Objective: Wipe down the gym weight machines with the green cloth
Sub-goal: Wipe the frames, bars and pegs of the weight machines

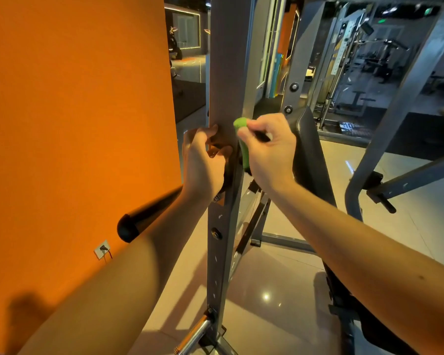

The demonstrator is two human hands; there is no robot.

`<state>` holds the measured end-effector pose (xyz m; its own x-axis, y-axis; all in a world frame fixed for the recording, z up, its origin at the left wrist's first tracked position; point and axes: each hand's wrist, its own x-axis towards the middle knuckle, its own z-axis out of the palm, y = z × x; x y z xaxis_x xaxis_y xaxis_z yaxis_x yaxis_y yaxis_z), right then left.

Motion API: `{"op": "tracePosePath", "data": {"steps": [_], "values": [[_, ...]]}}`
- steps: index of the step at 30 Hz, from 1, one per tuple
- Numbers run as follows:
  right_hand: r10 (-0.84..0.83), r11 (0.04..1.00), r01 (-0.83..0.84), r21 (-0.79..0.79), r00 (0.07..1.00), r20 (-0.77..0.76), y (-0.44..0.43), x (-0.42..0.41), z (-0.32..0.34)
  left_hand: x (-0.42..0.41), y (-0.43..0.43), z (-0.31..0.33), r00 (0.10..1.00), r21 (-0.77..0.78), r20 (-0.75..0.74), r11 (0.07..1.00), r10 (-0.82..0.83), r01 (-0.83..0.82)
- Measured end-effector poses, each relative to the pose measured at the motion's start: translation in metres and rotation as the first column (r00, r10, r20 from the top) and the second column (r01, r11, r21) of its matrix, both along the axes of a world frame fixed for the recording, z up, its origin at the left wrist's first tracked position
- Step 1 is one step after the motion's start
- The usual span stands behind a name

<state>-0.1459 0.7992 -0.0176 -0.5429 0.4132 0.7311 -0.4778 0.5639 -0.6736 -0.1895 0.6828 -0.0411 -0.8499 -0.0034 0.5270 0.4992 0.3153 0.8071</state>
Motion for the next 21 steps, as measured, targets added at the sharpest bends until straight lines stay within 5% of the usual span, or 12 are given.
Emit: {"op": "tracePosePath", "data": {"steps": [4,10,17,21], "values": [[-0.026,0.999,0.023,-0.038,0.997,-0.066,-0.008,-0.009,-0.027,-0.001,-0.001,0.000,1.000,0.001,0.006,1.000,0.012,-0.012],[-0.013,0.984,0.078,-0.160,0.929,0.369,-0.006,0.000,-0.124,0.000,0.000,0.000,0.999,0.055,0.039,0.998,-0.014,0.012],[-0.042,0.992,0.035,-0.122,0.997,-0.061,-0.008,-0.013,-0.016,0.002,-0.001,0.002,1.000,0.054,0.017,0.998,-0.025,0.024],[0.008,0.997,-0.004,-0.073,0.998,0.062,-0.015,-0.005,-0.084,0.001,0.001,0.002,0.999,0.045,0.021,0.999,-0.028,0.027]]}}
